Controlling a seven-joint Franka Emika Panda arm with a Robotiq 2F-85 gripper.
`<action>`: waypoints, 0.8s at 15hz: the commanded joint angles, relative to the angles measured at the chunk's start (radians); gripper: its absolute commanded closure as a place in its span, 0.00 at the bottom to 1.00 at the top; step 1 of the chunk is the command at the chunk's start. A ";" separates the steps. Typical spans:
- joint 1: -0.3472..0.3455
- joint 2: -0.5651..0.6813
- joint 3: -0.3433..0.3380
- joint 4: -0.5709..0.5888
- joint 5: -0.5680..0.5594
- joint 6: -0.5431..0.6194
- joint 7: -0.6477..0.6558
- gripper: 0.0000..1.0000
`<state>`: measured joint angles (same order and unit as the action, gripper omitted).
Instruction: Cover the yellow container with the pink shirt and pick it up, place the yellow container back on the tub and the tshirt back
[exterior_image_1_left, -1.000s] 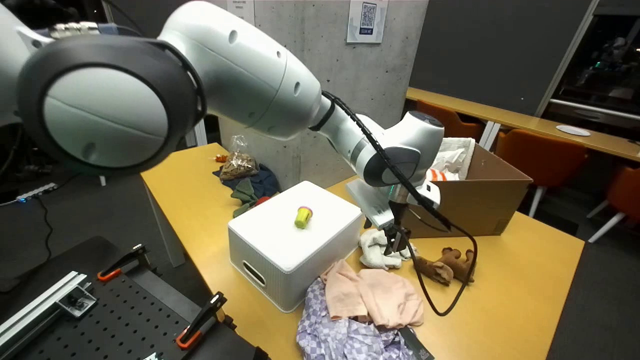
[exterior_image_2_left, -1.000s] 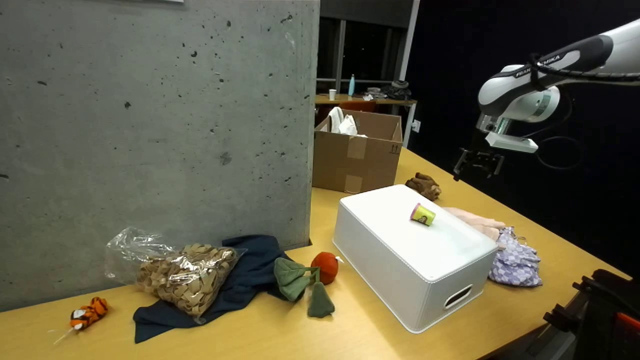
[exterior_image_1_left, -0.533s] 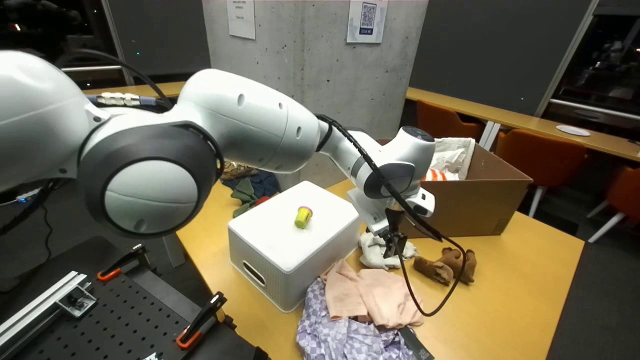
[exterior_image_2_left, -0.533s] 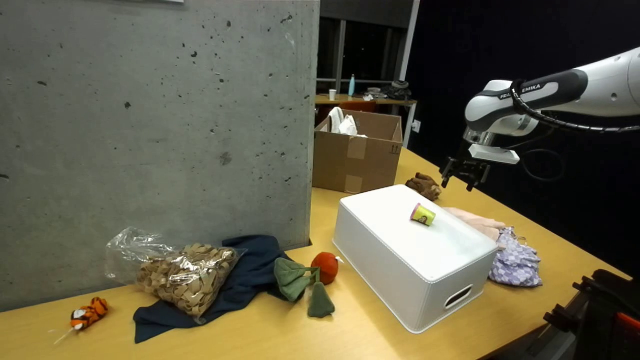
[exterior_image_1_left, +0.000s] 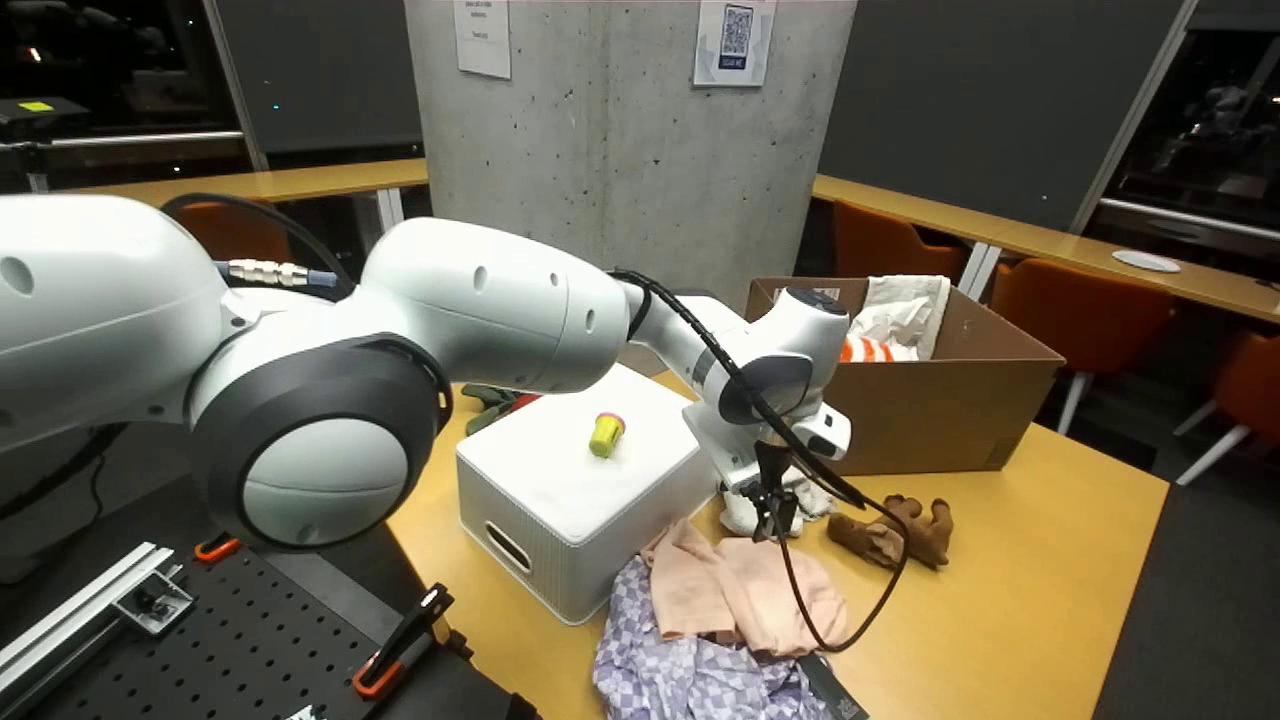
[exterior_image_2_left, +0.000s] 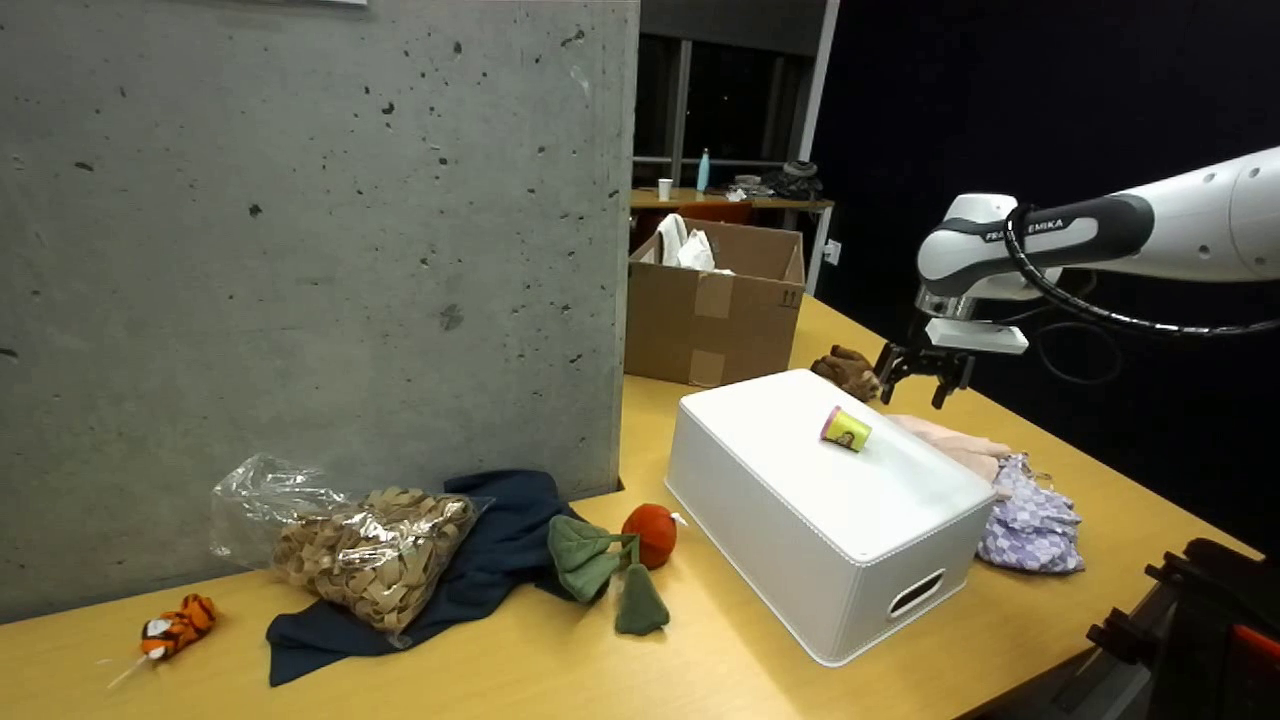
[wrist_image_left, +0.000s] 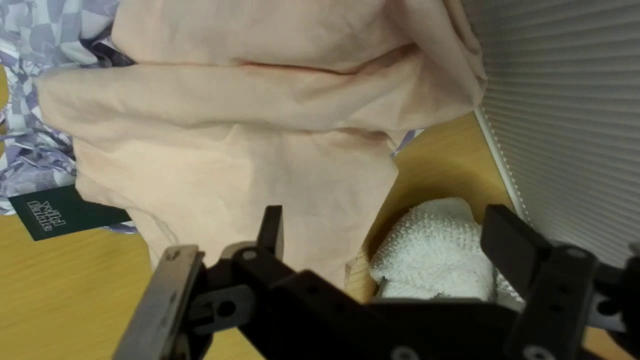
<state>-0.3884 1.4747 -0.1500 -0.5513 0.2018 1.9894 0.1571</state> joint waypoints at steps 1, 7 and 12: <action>-0.004 0.017 0.020 0.014 -0.063 -0.019 0.040 0.00; -0.006 0.013 0.025 -0.016 -0.092 -0.007 0.050 0.00; -0.005 0.013 -0.028 -0.026 -0.142 -0.034 0.104 0.00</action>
<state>-0.3877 1.4878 -0.1520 -0.5750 0.1156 1.9800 0.2078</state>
